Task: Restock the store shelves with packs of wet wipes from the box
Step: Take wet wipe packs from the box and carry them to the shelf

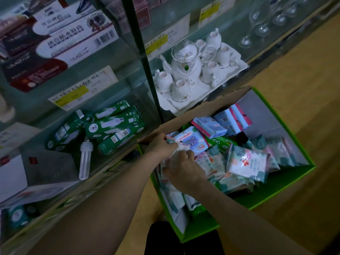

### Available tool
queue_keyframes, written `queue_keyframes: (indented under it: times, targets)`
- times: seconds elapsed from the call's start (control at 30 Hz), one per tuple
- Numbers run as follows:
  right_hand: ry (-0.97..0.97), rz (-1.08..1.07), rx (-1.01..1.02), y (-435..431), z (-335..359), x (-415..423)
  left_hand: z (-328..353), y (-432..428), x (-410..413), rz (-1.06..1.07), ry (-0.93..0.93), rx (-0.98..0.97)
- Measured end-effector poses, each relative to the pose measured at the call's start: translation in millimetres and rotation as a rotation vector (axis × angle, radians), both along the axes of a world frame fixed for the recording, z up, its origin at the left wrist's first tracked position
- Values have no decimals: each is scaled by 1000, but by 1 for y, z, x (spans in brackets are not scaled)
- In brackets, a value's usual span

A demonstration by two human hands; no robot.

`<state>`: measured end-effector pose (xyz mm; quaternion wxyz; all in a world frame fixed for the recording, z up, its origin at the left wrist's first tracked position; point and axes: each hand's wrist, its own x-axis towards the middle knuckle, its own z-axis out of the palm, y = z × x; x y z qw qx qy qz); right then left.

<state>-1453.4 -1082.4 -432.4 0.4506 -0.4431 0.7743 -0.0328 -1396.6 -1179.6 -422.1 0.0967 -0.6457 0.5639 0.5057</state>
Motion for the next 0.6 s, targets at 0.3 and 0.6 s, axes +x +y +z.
queue_keyframes:
  times: [0.3, 0.6]
  targets:
    - [60, 117, -141, 17, -4, -7, 1, 1, -6, 136, 60, 202]
    - [3, -28, -467, 26, -2, -40, 7, -4, -12, 371, 191, 230]
